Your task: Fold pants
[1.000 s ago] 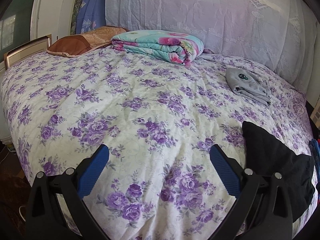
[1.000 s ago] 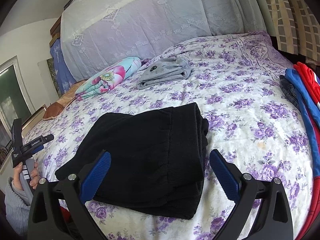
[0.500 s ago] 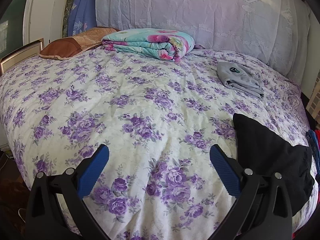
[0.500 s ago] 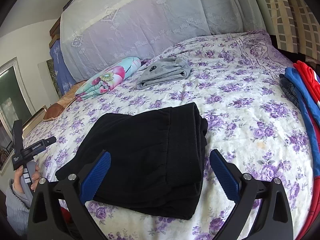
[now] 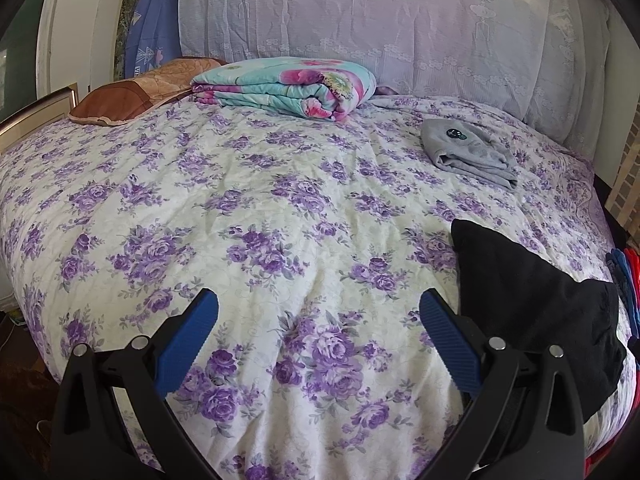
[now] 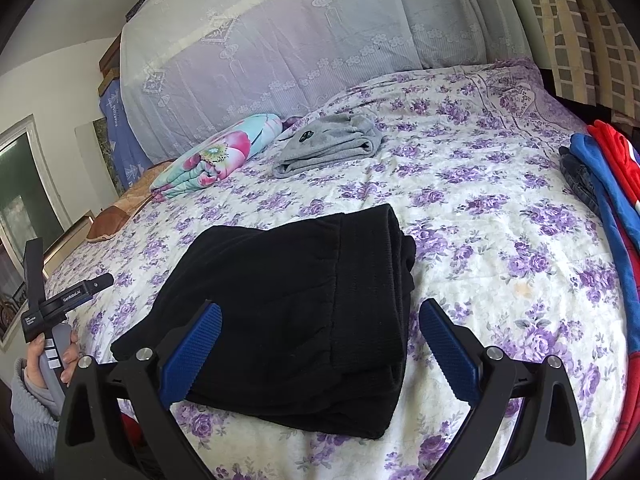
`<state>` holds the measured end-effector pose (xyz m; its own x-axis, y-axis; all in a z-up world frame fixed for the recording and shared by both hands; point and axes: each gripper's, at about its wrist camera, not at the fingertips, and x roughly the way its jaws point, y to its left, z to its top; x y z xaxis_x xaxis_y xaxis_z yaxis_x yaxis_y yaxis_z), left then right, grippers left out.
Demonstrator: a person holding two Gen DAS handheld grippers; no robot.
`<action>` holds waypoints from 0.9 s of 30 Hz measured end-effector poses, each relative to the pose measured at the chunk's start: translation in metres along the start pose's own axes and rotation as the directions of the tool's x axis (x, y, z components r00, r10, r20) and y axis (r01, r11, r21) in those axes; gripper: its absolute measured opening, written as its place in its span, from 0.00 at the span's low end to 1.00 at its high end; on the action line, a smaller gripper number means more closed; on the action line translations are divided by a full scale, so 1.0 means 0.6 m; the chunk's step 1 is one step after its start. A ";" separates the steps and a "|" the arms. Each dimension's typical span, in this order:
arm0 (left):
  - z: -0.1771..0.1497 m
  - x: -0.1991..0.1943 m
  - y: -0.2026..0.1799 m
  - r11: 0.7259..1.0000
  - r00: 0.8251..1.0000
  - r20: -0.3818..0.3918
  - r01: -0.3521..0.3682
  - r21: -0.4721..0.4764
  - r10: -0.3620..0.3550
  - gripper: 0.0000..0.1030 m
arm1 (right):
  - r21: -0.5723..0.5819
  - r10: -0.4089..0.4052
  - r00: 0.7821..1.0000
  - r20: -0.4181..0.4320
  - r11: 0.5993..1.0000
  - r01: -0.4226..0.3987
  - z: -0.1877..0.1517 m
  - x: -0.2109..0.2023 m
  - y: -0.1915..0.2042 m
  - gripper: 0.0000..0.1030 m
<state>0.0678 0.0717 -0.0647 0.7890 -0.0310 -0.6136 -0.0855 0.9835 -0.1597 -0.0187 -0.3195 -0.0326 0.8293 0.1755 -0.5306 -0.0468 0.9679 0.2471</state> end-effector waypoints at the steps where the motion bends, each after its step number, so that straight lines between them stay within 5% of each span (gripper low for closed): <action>1: -0.001 0.000 -0.002 1.000 1.000 0.000 0.001 0.002 -0.001 0.96 | 0.001 0.000 1.000 0.000 1.000 0.000 0.000 0.000 0.000 0.96; 8: -0.006 -0.006 -0.020 0.999 1.000 -0.006 0.028 0.024 -0.028 0.96 | 0.020 0.022 1.000 -0.021 1.000 -0.021 -0.004 0.008 -0.004 0.96; 11: -0.013 -0.006 -0.039 0.993 0.992 -0.054 0.112 0.036 -0.110 0.96 | 0.056 0.063 0.997 -0.045 0.997 -0.060 -0.007 0.022 -0.015 0.96; 16: -0.036 0.013 -0.112 0.936 0.924 -0.200 0.345 0.072 -0.326 0.96 | 0.196 0.169 0.981 -0.092 0.969 -0.148 -0.013 0.050 -0.060 0.96; 21: -0.054 0.040 -0.182 0.894 0.884 -0.289 0.422 0.152 -0.368 0.96 | 0.249 0.224 0.965 -0.134 0.950 -0.187 0.002 0.075 -0.074 0.96; 24: -0.055 0.067 -0.207 0.887 0.889 -0.308 0.412 0.208 -0.340 0.96 | 0.253 0.218 0.960 -0.177 0.952 -0.169 0.015 0.097 -0.079 0.96; 27: -0.038 0.095 -0.200 0.882 0.860 -0.334 0.450 0.138 -0.386 0.96 | 0.276 0.229 0.948 -0.221 0.947 -0.164 0.020 0.121 -0.086 0.96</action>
<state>0.1090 -0.0520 -0.0979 0.5085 -0.4659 -0.7241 0.3636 0.8785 -0.3099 0.0504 -0.3585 -0.0741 0.6522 0.4278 -0.6258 -0.0270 0.8382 0.5448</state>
